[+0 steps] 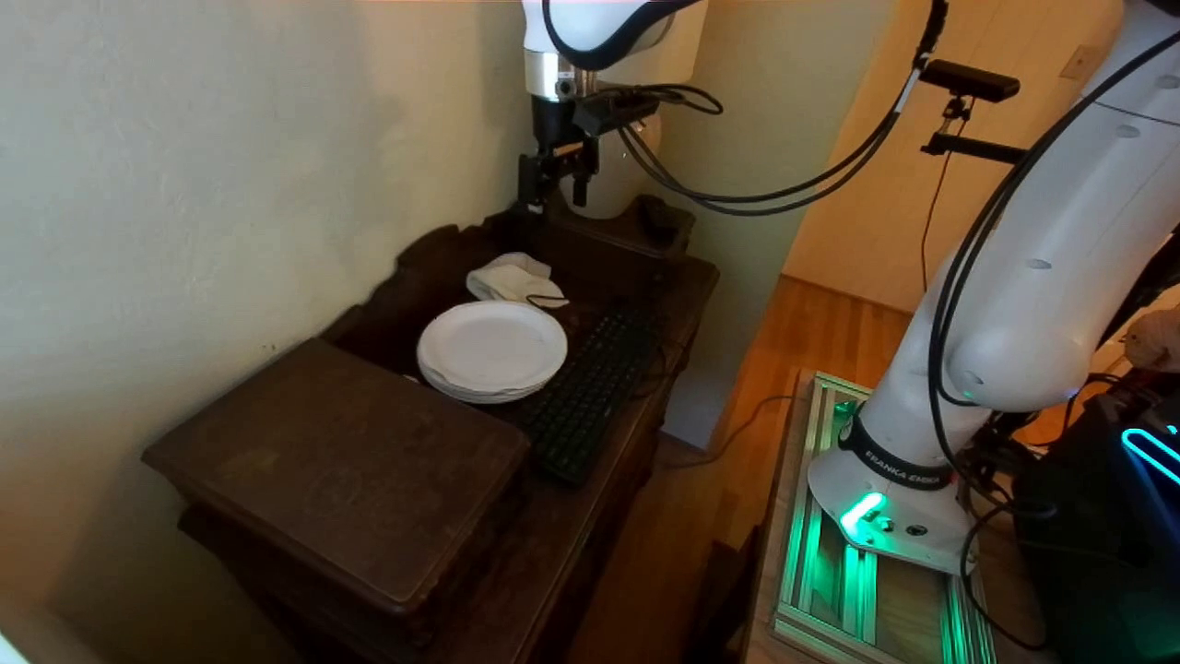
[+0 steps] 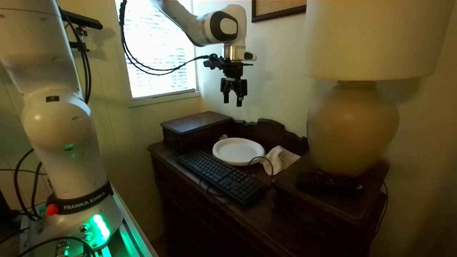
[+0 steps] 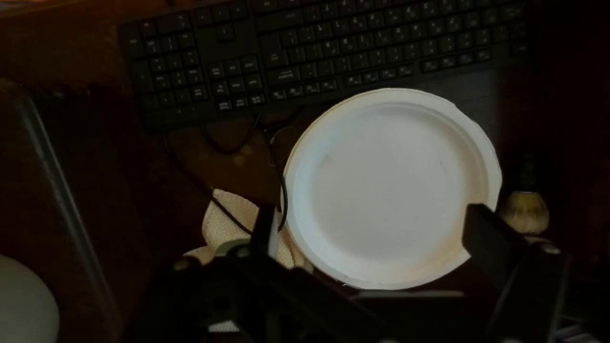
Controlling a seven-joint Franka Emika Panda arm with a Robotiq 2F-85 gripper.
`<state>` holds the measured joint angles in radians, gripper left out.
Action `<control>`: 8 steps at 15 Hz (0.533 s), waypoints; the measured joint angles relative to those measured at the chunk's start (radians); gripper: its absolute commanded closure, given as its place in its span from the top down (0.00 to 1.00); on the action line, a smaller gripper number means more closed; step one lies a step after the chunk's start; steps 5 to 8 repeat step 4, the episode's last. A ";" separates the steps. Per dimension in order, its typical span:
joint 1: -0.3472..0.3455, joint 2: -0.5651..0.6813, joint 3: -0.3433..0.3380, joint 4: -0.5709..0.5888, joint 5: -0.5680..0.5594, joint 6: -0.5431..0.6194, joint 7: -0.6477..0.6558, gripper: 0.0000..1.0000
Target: Push the white plates to the right.
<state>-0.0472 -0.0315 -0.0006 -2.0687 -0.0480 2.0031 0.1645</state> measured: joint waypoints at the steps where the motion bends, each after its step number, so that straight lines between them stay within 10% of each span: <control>1: 0.000 -0.007 0.000 -0.003 0.000 -0.003 0.008 1.00; 8: 0.000 -0.009 0.000 -0.010 0.000 -0.003 0.017 1.00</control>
